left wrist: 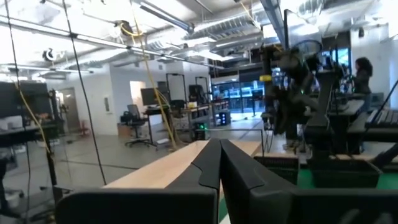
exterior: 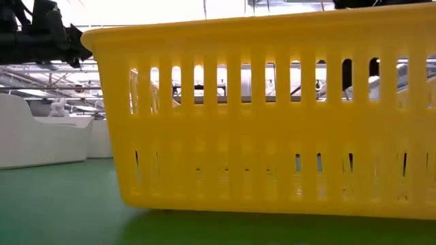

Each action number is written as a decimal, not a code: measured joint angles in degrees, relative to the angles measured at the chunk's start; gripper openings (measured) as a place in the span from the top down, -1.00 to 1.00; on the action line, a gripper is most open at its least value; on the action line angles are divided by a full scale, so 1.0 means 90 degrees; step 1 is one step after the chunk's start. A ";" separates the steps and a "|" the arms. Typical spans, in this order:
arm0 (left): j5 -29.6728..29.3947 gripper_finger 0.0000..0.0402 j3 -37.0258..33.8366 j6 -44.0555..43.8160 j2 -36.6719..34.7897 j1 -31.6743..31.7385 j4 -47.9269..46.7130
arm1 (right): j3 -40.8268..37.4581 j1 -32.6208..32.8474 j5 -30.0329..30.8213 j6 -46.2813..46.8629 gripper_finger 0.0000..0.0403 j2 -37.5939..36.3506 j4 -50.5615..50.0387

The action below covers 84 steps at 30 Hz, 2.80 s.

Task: Stack baskets on shelf by color
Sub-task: Stack the top black bin on the middle black bin

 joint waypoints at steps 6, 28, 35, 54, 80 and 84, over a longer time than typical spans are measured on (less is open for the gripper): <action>-0.0001 0.97 0.0000 -0.0533 0.0143 0.0000 0.0249 | 0.0010 0.0000 -0.0786 0.0581 0.30 0.0398 -0.1270; -0.0010 0.97 0.0000 -0.0187 0.2242 0.0000 0.2459 | 0.1278 0.2254 -0.1057 0.0155 0.35 0.1511 -0.1464; -0.0010 0.97 0.0000 -0.0187 0.2555 0.0000 0.2836 | 0.1254 0.3037 -0.0966 0.0692 0.38 0.2147 -0.2608; -0.0061 0.97 0.0000 -0.0066 0.2555 -0.0002 0.3100 | 0.1066 0.5152 -0.1282 0.4080 0.38 0.2034 -0.3143; -0.0063 0.97 0.0002 0.0050 0.2834 -0.0001 0.3822 | 0.0549 -0.0701 0.1980 0.0847 0.38 0.1949 -0.2339; -0.0063 0.97 0.0002 -0.0048 0.3005 0.0000 0.3859 | 0.0313 -0.1546 0.1863 0.0805 0.38 0.1949 -0.2168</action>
